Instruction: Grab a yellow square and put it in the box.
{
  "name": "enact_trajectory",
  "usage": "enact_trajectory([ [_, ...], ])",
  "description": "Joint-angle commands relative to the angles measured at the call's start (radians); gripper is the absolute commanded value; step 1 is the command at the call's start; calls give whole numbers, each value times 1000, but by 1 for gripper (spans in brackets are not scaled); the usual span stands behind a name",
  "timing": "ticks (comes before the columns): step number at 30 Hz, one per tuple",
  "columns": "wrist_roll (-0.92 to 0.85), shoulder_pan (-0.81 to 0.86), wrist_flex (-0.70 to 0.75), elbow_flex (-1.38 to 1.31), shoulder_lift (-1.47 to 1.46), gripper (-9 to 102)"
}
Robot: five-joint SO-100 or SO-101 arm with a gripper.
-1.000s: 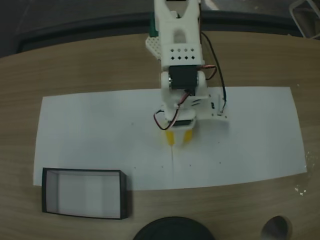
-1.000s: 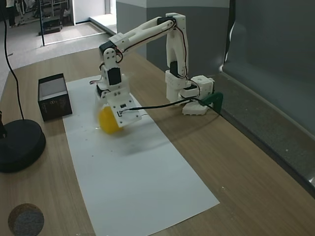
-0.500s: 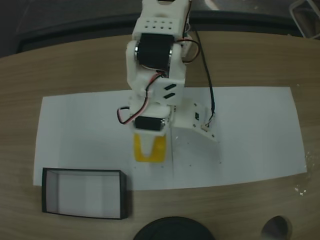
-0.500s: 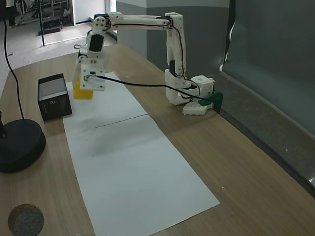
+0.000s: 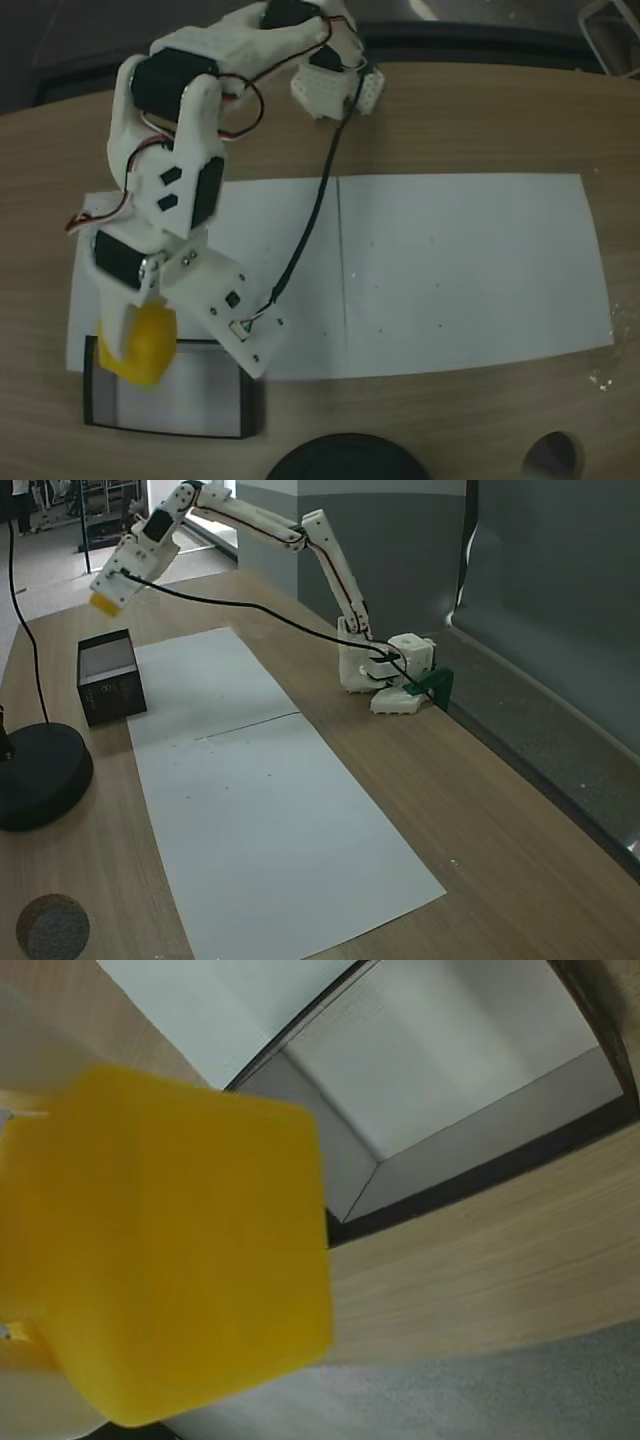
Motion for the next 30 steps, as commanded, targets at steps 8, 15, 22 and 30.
enact_trajectory([
  [8,-2,6,-20,-365,-396,12],
  [15,5,9,38,-462,-465,28],
  [22,74,-21,308,-828,-446,13],
  [30,169,-121,449,-785,40,4],
])
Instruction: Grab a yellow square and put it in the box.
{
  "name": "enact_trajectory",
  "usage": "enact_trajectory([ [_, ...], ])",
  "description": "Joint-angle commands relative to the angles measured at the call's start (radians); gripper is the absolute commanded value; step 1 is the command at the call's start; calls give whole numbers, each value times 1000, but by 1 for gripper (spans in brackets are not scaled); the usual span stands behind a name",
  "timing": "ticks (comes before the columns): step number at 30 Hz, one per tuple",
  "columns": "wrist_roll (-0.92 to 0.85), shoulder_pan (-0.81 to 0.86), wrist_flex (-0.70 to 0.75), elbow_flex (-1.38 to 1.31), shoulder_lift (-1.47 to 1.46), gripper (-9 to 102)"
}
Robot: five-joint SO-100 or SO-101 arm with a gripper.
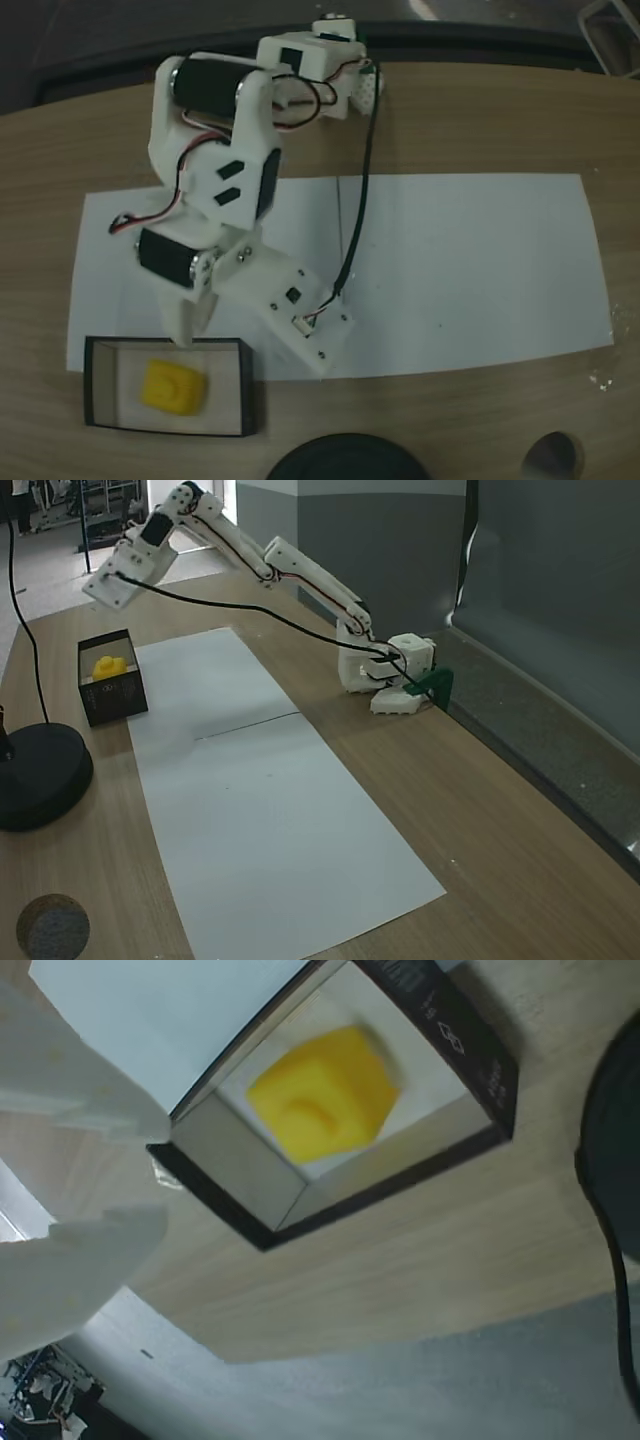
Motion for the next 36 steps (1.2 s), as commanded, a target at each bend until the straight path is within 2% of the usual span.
enact_trajectory([
  [1,17,-34,3,23,371,4],
  [7,17,-176,2,417,821,3],
  [15,18,-387,-28,1197,1450,3],
  [25,11,-387,-301,2095,2141,0],
  [30,-69,-387,-376,2361,2361,0],
  [36,-72,-388,-469,2516,2474,0],
])
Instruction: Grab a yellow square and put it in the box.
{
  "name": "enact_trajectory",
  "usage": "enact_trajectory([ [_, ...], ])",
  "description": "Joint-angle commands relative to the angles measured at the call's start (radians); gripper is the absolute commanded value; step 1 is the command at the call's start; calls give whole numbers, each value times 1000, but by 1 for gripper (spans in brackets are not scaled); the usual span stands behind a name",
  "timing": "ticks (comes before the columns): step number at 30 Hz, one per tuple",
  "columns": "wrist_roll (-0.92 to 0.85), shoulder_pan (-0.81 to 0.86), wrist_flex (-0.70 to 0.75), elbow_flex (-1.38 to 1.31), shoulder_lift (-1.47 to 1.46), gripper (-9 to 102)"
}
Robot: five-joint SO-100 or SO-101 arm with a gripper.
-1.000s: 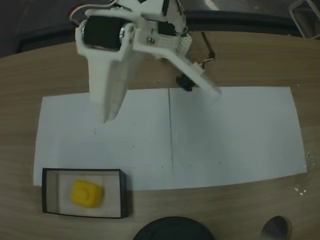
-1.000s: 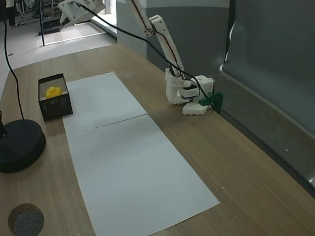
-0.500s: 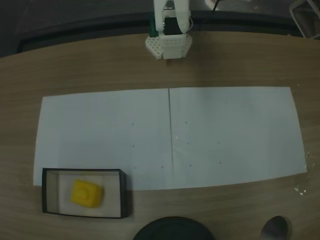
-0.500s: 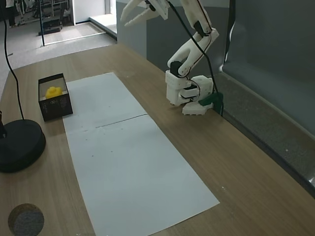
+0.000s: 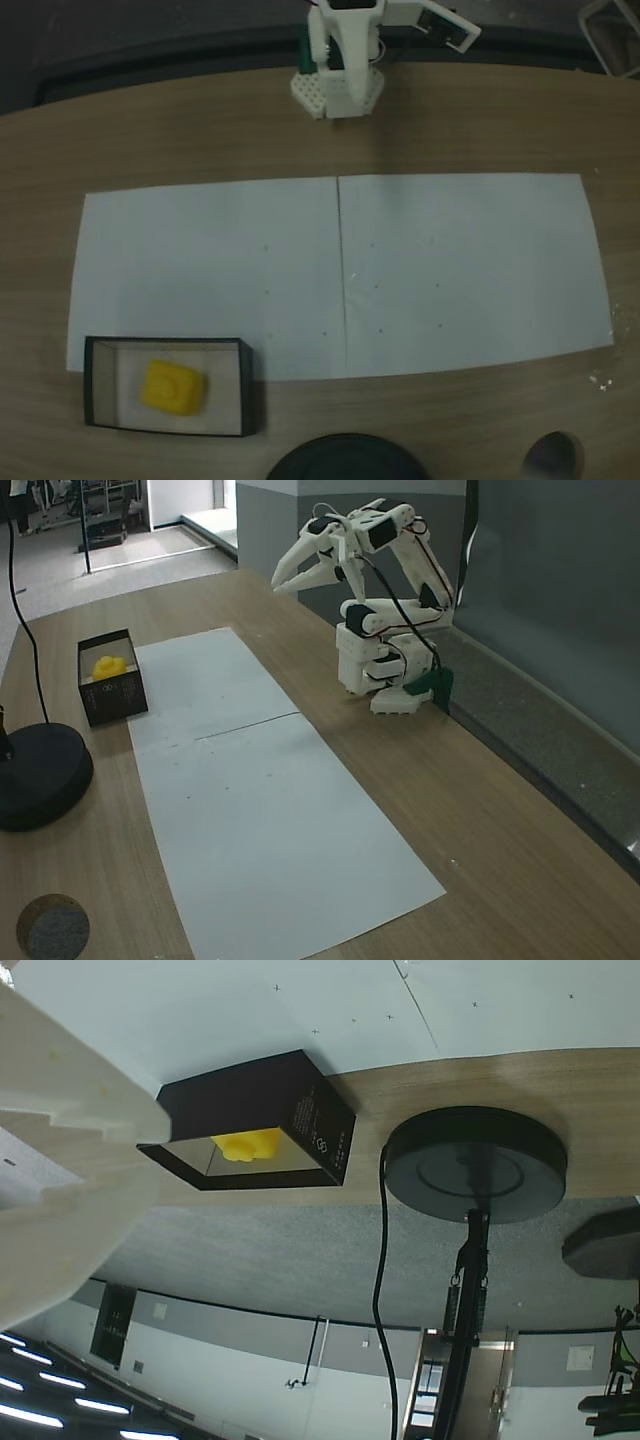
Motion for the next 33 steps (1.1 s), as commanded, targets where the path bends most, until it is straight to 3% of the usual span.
enact_trajectory([
  [1,-3,0,-63,35,34,0],
  [19,6,37,-322,574,158,0],
  [26,6,35,-304,698,156,0],
  [33,6,29,-160,704,156,0],
])
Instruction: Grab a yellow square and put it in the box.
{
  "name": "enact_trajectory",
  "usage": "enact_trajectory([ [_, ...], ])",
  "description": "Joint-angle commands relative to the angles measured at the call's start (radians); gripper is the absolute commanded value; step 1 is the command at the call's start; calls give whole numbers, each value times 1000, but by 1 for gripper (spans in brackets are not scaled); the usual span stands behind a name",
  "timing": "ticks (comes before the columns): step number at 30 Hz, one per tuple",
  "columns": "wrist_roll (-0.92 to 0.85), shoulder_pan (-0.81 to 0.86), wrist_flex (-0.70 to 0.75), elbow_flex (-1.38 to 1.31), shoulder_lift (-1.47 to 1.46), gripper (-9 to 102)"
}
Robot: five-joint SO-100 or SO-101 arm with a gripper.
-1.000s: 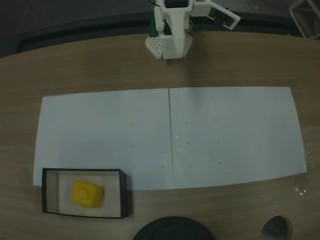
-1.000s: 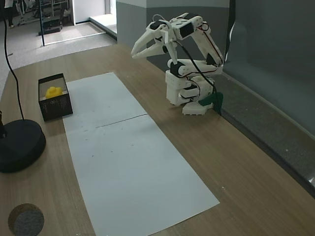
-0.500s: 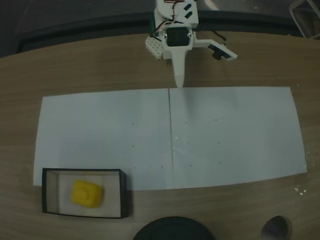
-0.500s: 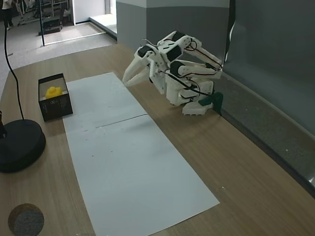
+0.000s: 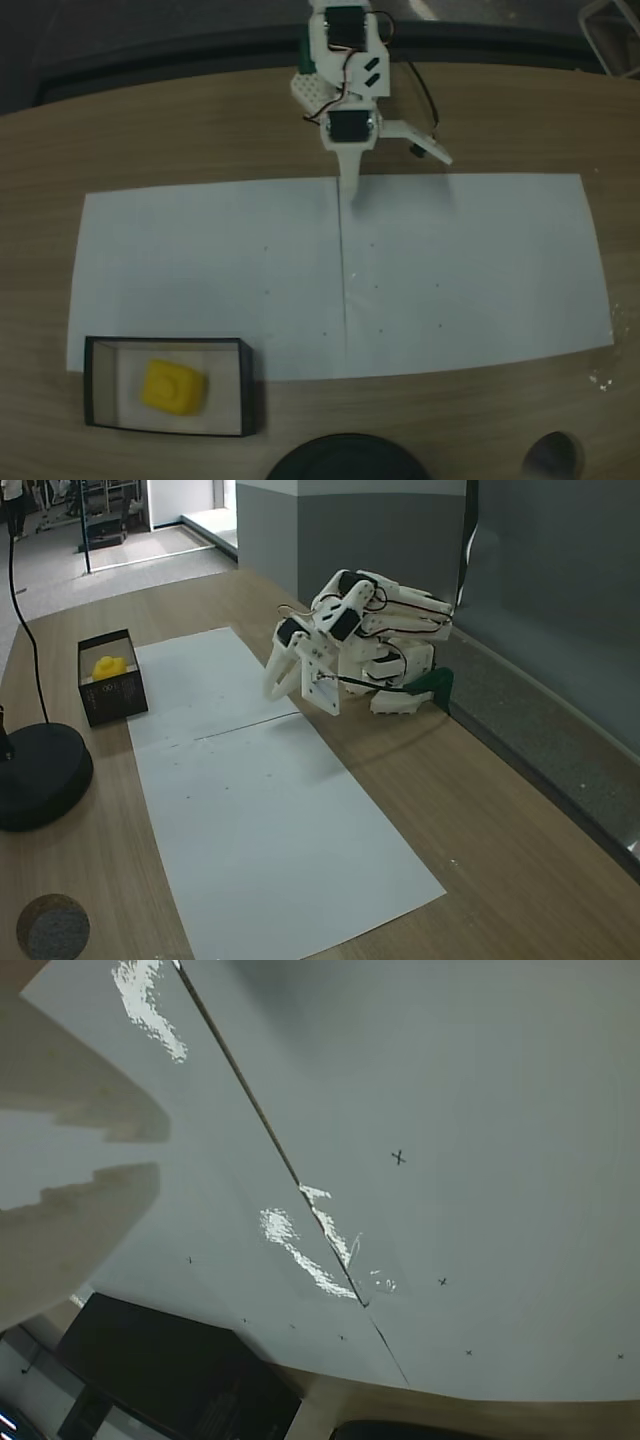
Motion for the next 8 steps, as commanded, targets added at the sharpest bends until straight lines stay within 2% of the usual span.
enact_trajectory([
  [1,6,-3,72,-52,23,0],
  [4,5,-5,178,-78,23,0],
  [8,6,0,175,-78,23,0],
])
